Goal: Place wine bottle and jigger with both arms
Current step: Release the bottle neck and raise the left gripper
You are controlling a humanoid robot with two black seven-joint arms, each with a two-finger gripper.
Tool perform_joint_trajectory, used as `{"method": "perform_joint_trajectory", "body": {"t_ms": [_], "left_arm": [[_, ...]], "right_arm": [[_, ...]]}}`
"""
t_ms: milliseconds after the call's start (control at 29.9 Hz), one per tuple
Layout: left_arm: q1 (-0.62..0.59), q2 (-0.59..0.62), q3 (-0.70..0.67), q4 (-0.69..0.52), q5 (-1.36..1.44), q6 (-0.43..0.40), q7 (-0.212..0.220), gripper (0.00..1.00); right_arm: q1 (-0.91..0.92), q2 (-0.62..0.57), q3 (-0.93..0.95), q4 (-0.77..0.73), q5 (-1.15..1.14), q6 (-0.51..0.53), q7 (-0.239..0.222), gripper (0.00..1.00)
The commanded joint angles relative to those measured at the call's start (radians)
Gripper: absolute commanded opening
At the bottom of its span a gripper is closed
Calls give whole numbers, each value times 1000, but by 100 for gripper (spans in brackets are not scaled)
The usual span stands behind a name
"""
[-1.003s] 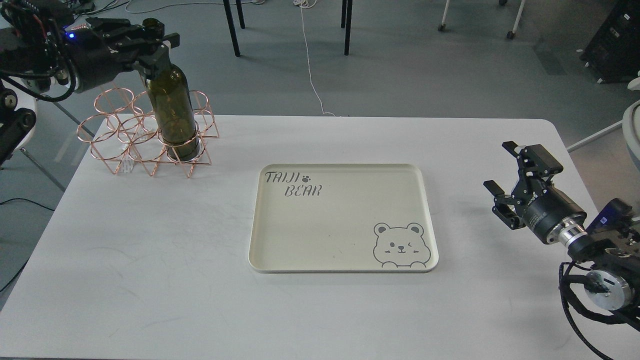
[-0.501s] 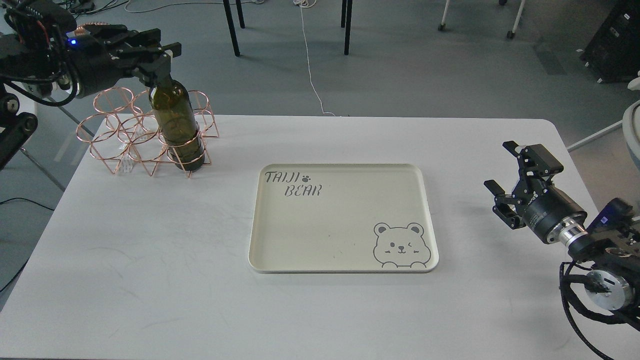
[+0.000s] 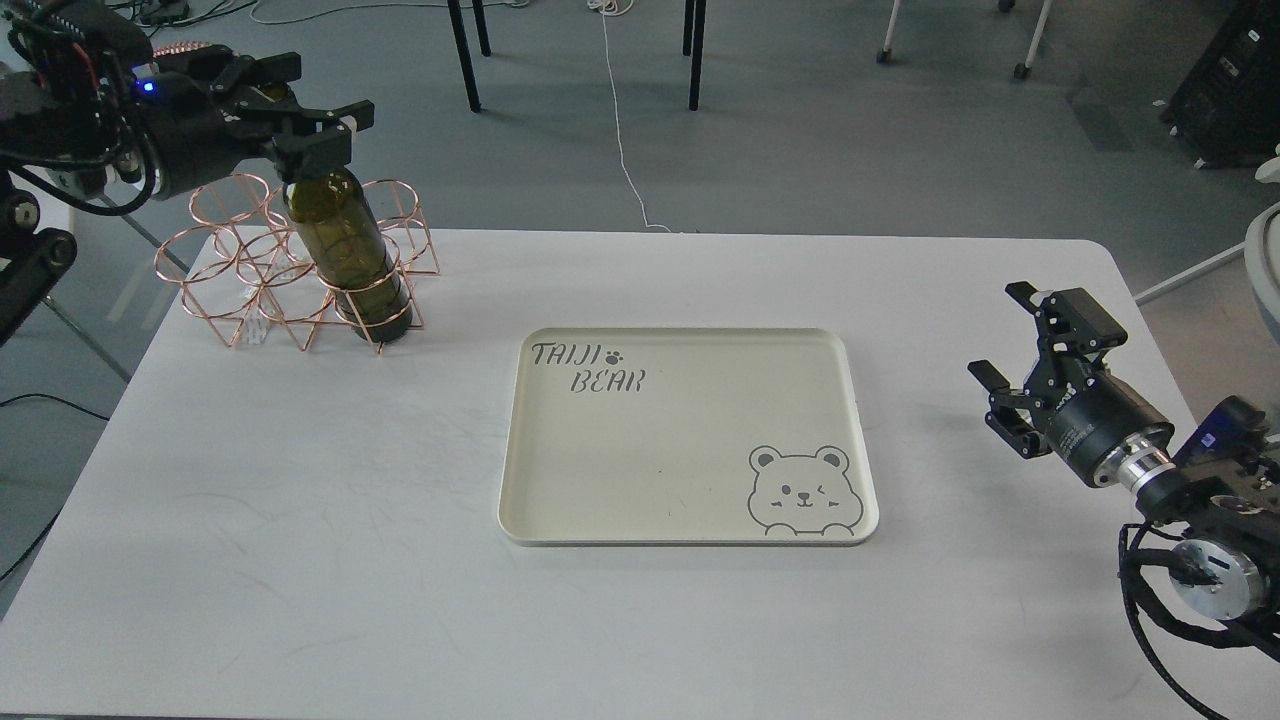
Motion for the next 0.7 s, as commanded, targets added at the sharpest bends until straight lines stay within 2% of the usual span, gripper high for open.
{"method": "perform_joint_trajectory", "body": {"t_ms": [0, 201, 401, 568, 668], "left_arm": [[5, 19, -3, -16, -23, -2, 0, 98], [21, 86, -8, -87, -140, -8, 0, 98], [89, 140, -72, -173, -394, -28, 0, 98], [207, 145, -146, -260, -678, -54, 0, 98], [320, 128, -218, -341, -889, -54, 0, 98]], "right_arm": [[0, 1, 0, 2, 0, 0, 0, 99], [0, 1, 3, 2, 1, 0, 0, 99], [0, 11, 46, 3, 1, 2, 0, 99], [2, 36, 57, 2, 3, 2, 0, 99], [2, 42, 63, 3, 3, 3, 0, 99]]}}
